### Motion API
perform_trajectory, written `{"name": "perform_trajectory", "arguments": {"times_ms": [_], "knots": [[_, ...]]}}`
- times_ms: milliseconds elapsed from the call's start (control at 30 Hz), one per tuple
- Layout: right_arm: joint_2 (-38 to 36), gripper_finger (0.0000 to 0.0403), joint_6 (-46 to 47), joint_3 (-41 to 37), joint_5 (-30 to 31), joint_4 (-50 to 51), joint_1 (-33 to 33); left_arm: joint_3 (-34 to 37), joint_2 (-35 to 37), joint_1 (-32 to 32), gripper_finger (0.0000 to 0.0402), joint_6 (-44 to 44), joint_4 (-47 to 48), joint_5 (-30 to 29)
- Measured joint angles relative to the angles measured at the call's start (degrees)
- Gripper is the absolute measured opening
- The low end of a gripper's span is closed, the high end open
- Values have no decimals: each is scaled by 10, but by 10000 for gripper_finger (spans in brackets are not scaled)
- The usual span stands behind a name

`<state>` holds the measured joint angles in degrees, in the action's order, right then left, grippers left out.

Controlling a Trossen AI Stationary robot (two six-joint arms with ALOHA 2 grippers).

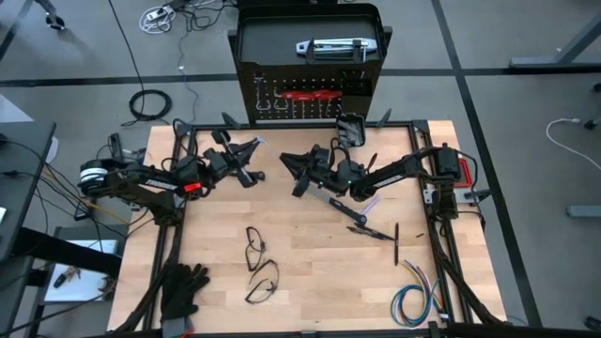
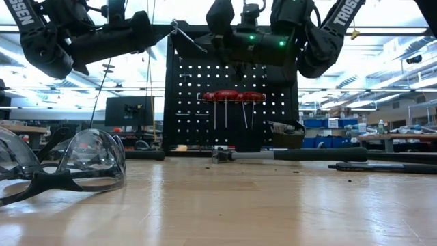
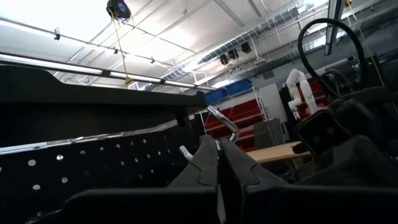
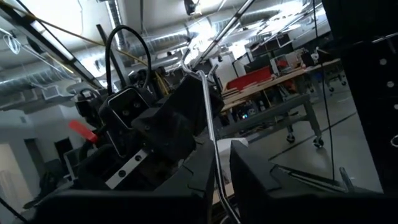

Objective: Hang tools onto peg board
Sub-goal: Move the hook from bottom to top

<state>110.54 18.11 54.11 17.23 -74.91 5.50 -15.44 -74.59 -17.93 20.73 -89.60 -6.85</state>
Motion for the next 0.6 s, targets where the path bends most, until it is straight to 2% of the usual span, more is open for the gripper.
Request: {"name": "perform_trajectory", "arguments": {"times_ms": [200,600], "knots": [[0,63,4,0,-2,-2,0,-1,0,0,0,-1,0,-23],[0,82,12,0,-24,-16,3,-1,0,1,0,-31,0,-20]]}}
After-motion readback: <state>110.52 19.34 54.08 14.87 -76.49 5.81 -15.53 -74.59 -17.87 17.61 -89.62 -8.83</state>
